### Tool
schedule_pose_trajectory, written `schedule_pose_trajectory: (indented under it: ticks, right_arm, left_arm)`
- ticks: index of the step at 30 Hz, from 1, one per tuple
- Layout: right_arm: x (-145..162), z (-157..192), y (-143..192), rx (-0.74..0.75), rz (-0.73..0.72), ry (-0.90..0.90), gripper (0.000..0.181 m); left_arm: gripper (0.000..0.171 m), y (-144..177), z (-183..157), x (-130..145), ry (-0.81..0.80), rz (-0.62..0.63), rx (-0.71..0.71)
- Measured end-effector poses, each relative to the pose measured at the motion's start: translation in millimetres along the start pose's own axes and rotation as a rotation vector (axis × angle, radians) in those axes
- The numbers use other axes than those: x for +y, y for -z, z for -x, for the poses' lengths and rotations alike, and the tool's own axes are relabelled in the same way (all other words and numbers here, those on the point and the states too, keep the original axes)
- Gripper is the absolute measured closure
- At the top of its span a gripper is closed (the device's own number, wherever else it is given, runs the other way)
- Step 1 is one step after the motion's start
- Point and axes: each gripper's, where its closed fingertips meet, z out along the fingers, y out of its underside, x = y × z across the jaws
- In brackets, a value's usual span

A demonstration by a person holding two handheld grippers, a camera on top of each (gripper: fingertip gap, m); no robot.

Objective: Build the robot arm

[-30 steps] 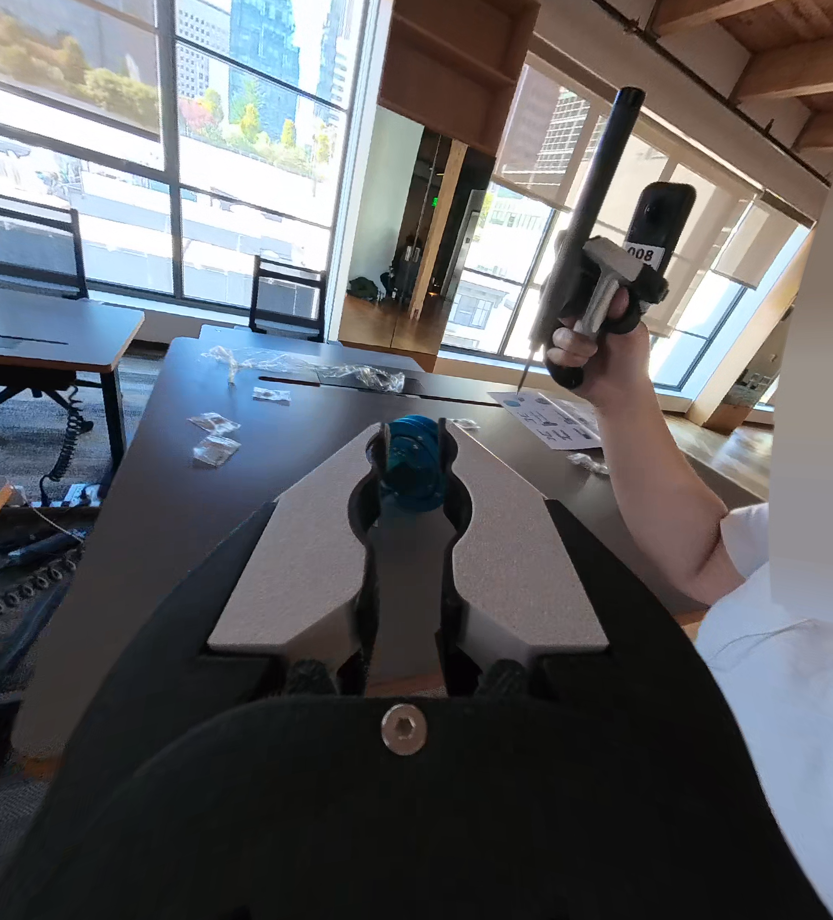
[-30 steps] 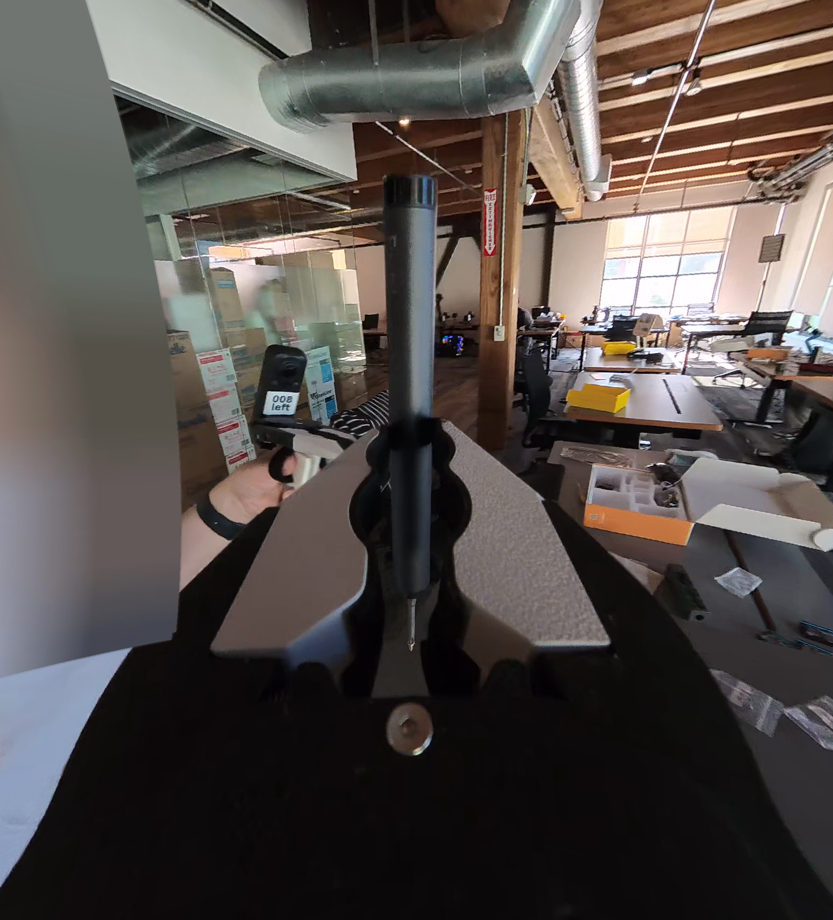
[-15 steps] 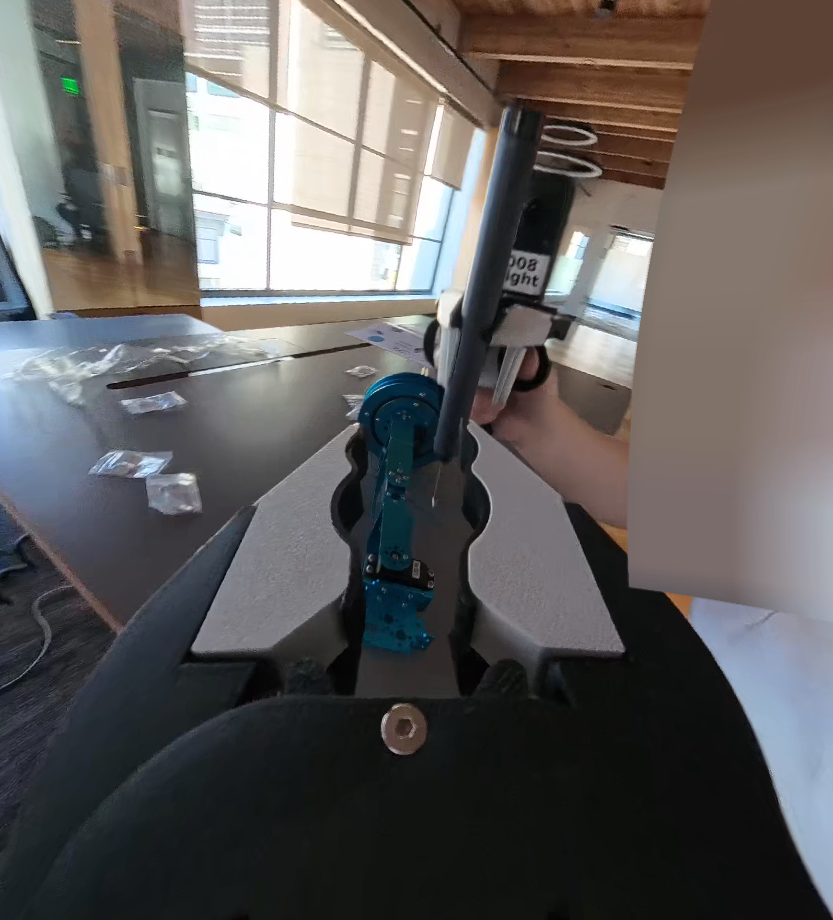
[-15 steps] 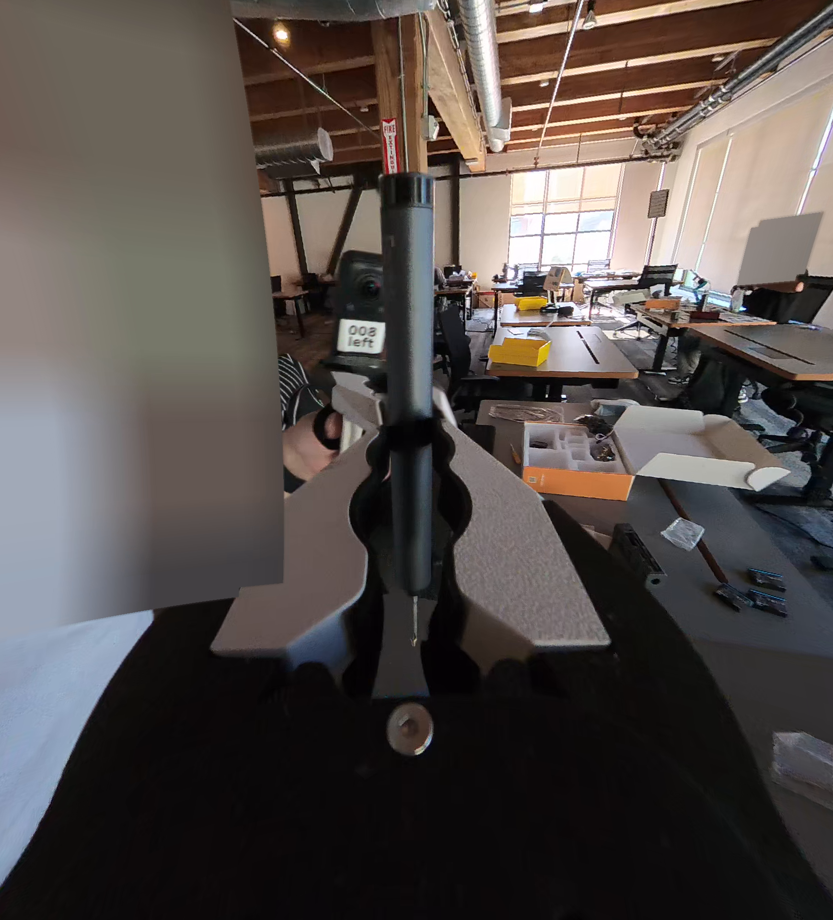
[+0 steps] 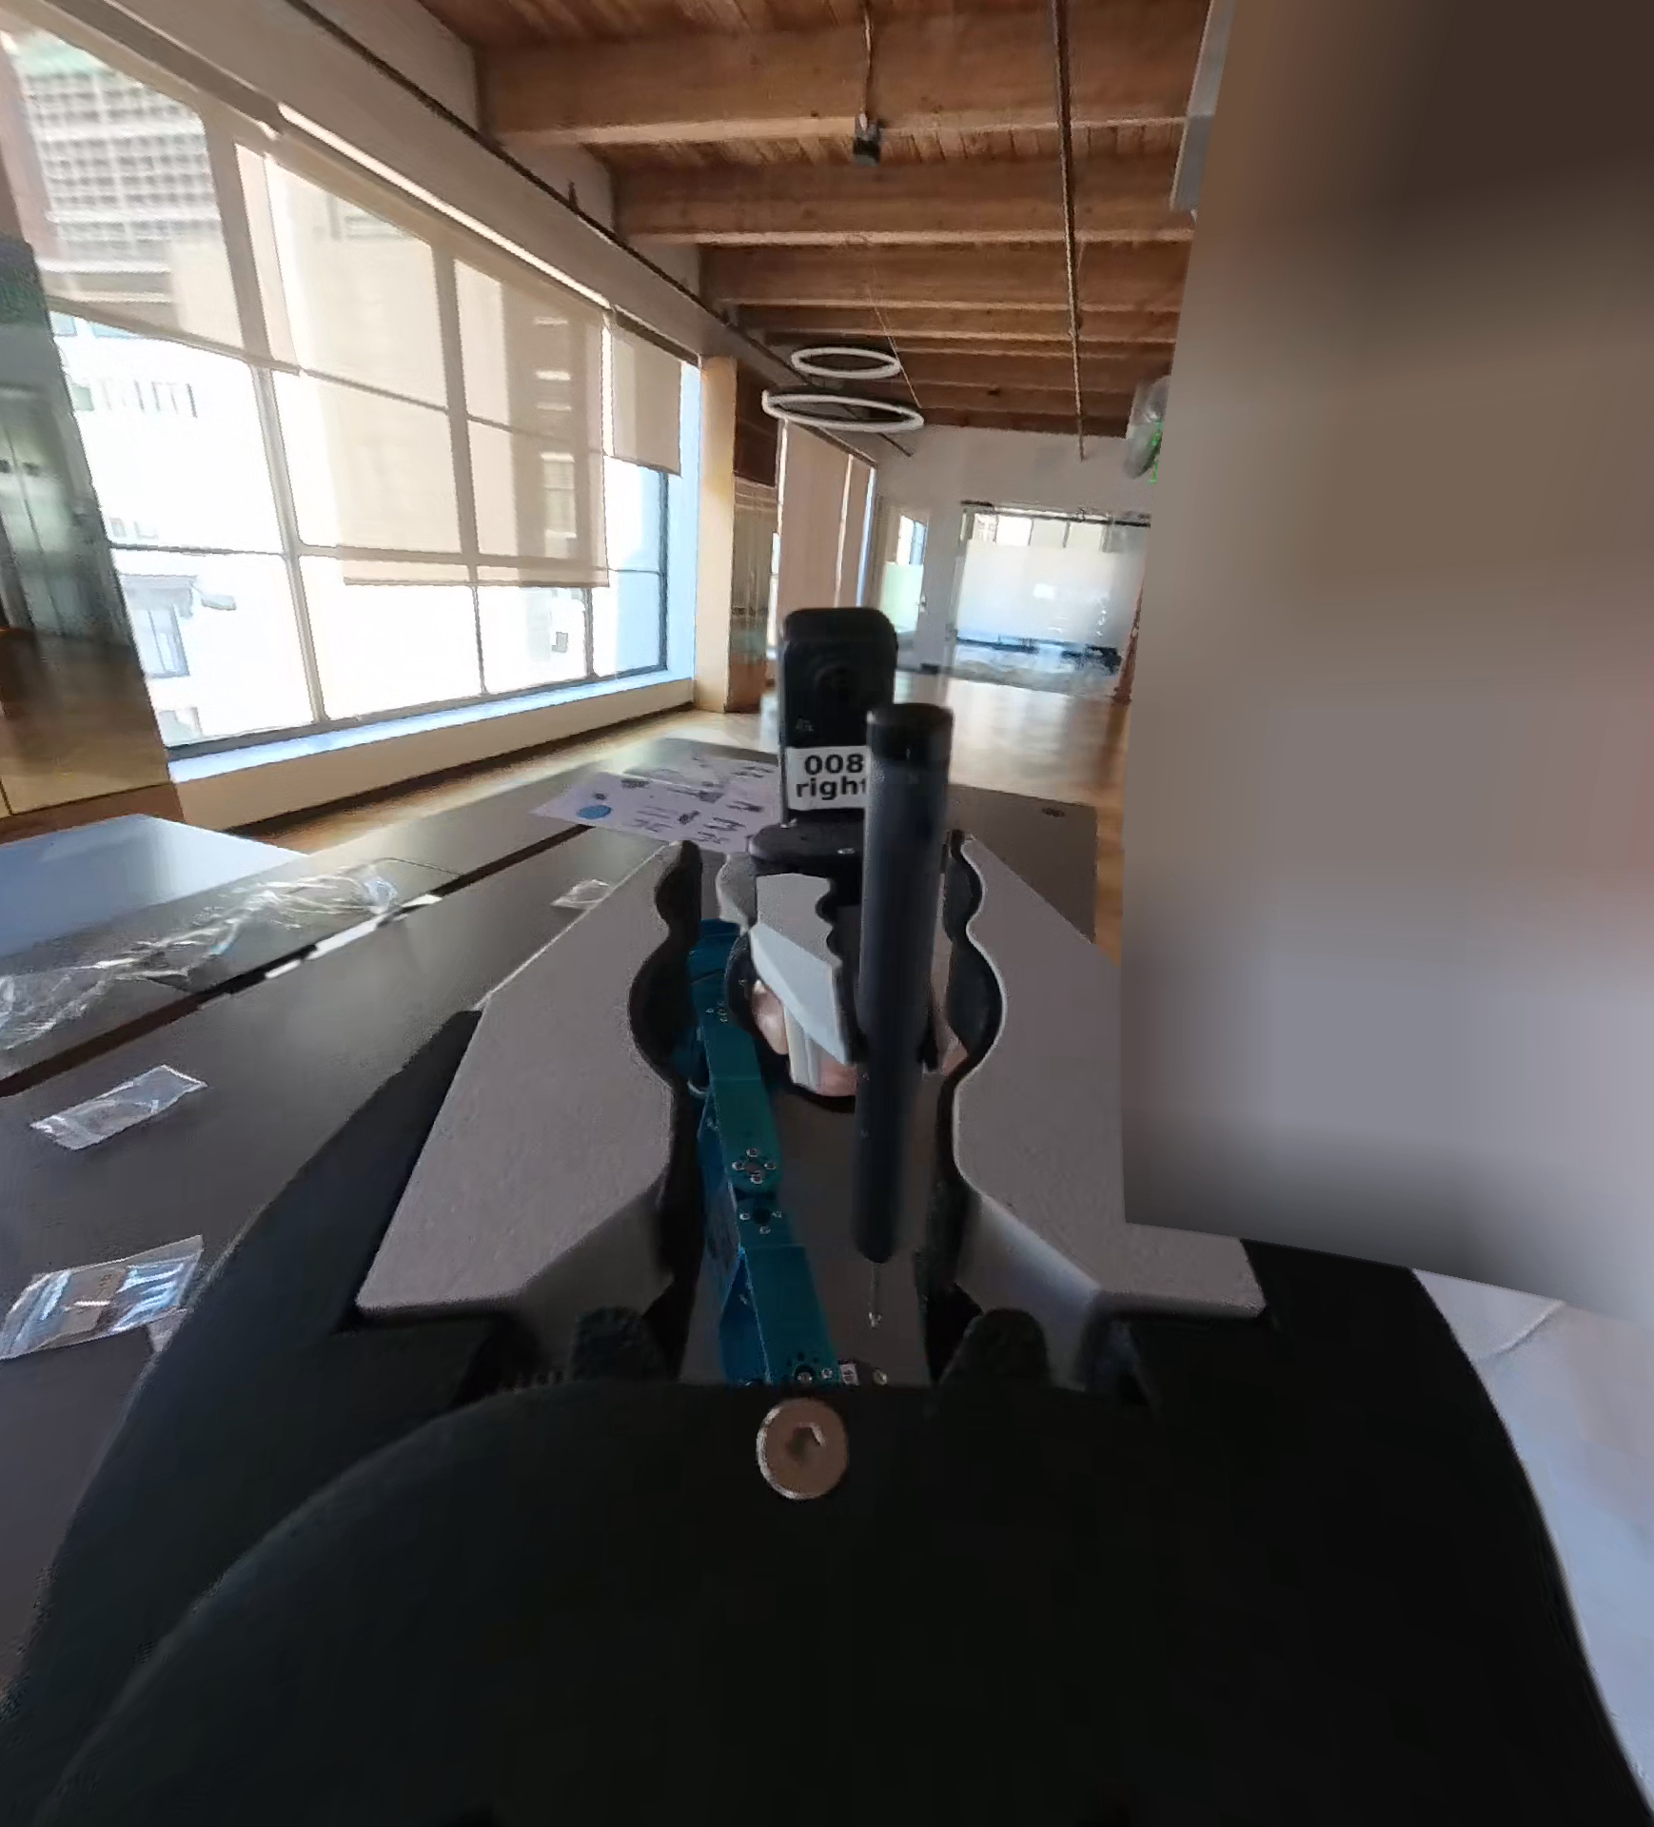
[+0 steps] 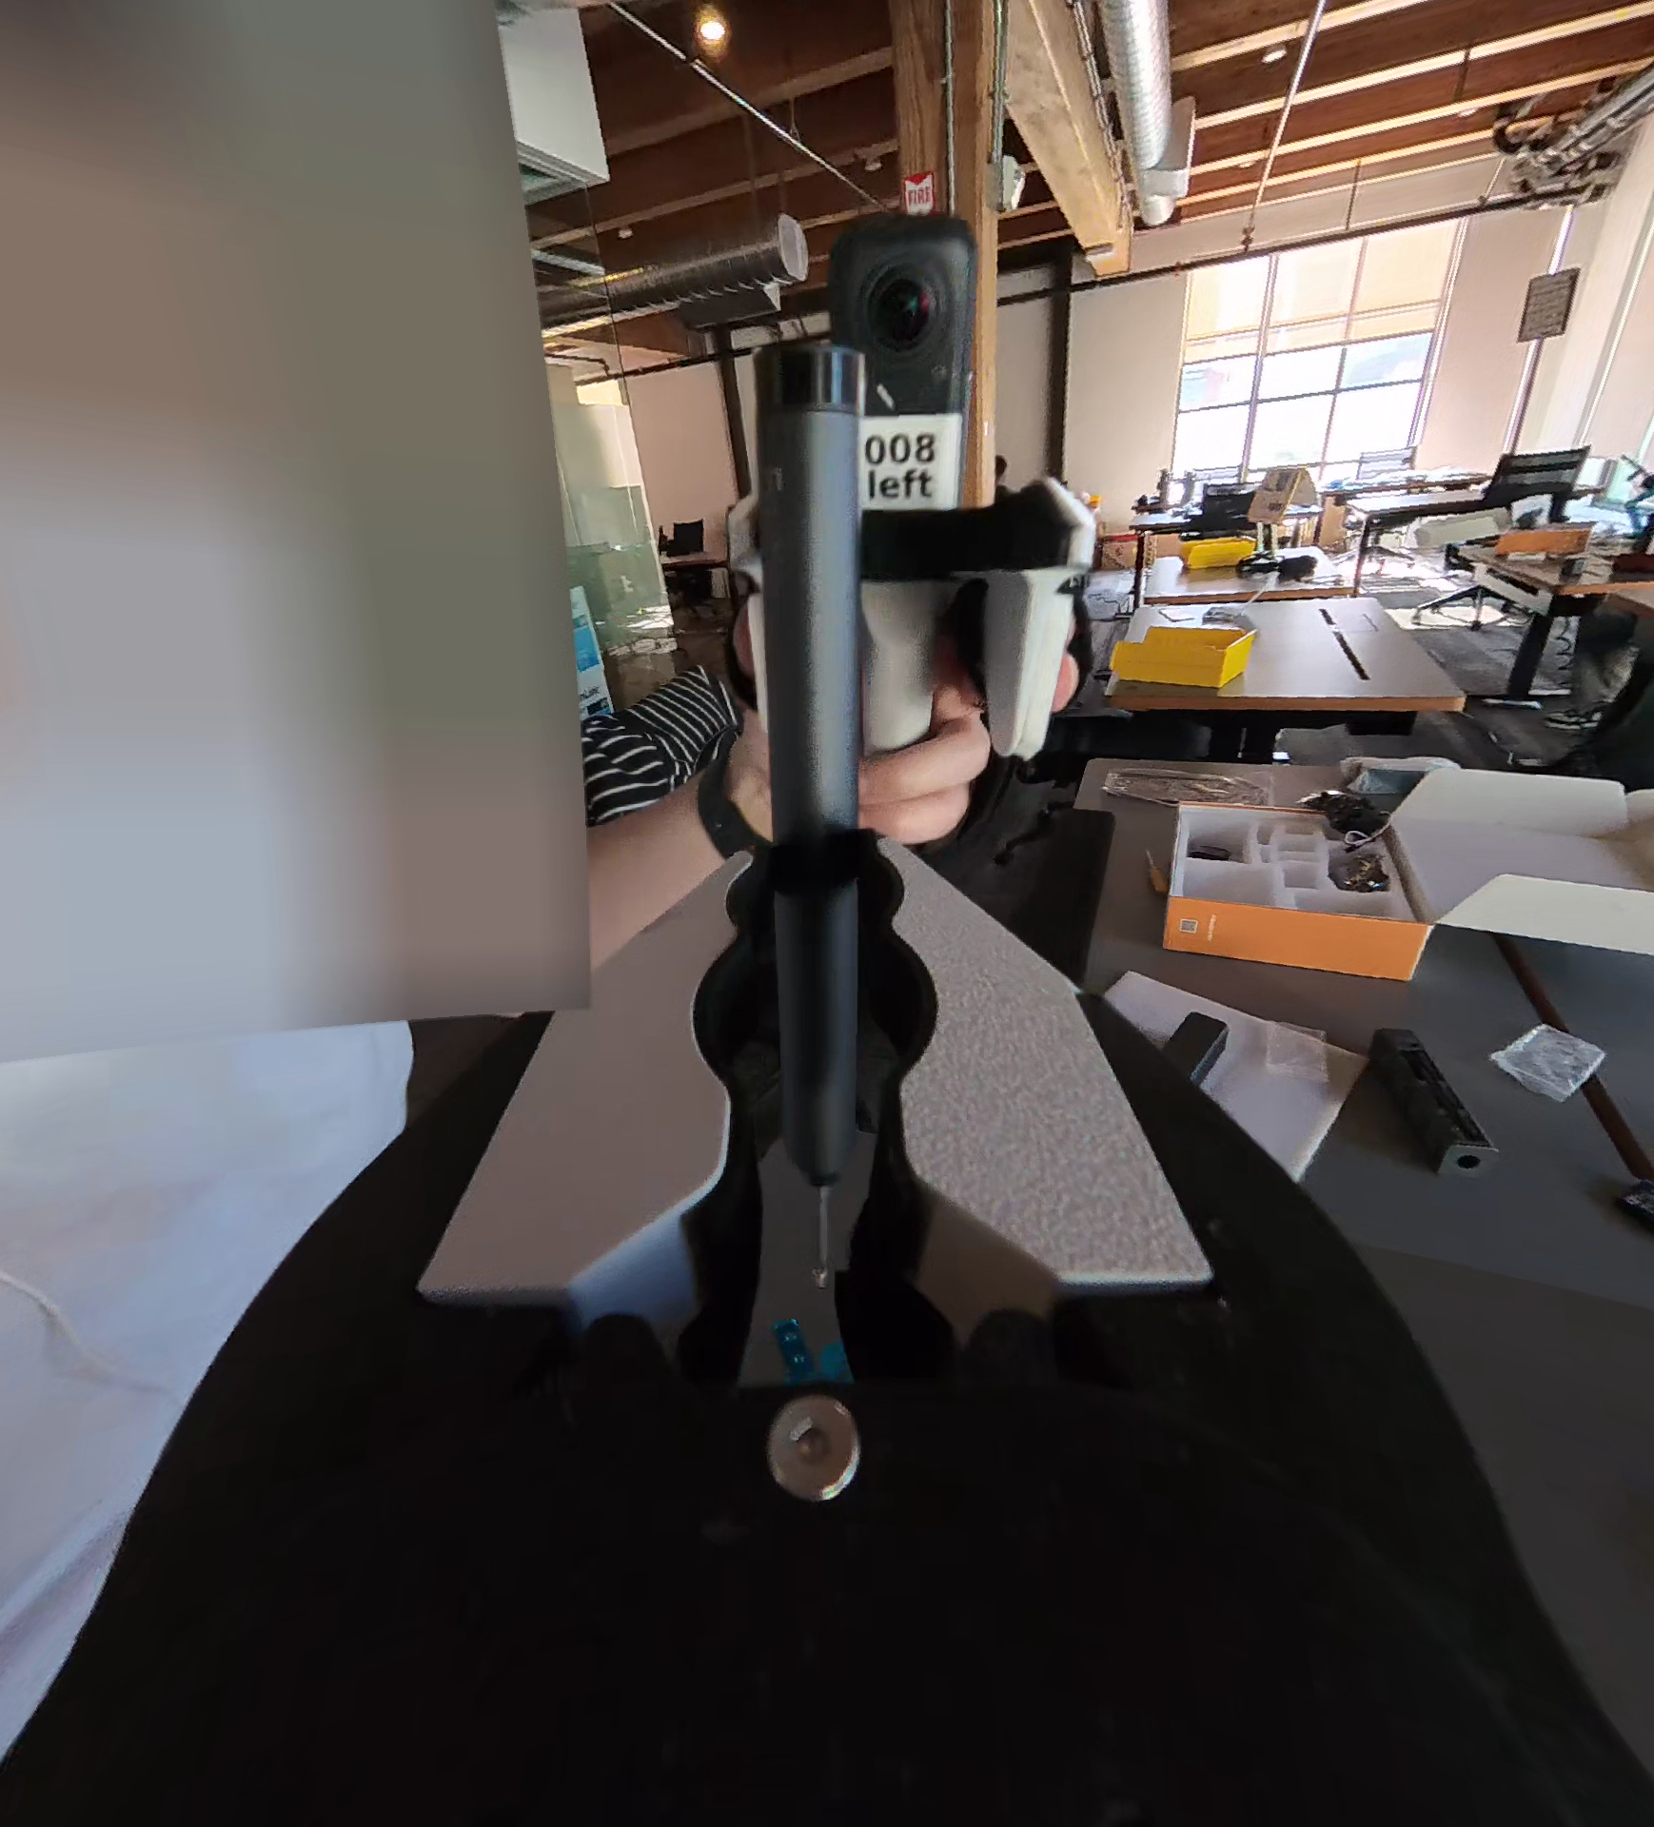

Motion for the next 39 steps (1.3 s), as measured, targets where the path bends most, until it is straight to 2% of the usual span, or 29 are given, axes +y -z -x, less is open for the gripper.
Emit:
schedule_pose_trajectory:
  ticks: [1, 6, 12, 16, 19, 33, 39]
  right_arm:
    - [-1, -1, 0, 0.006, -0.003, -0.006, 0.165]
    - [-5, -2, -1, 0.023, -0.009, -0.016, 0.165]
    - [-5, -10, 1, 0.179, 0.018, 0.024, 0.165]
    - [-6, -12, 4, 0.305, 0.038, 0.070, 0.165]
    - [-9, -7, 7, 0.333, 0.025, 0.074, 0.165]
    - [12, -12, 5, 0.362, 0.018, 0.123, 0.165]
    - [13, -13, 4, 0.435, 0.053, 0.188, 0.165]
  left_arm:
    - [0.126, -3, -2, -2, 0.014, 0.013, 0.022]
    - [0.135, -11, -10, -5, 0.018, 0.064, 0.031]
    - [0.141, -13, -4, 3, -0.001, 0.110, -0.155]
    - [0.151, -16, -9, 2, -0.019, 0.120, -0.195]
    - [0.157, -20, -12, -1, -0.016, 0.107, -0.180]
    - [0.156, -15, -12, 19, -0.016, 0.083, -0.157]
    - [0.146, -16, -16, 22, 0.009, 0.086, -0.153]
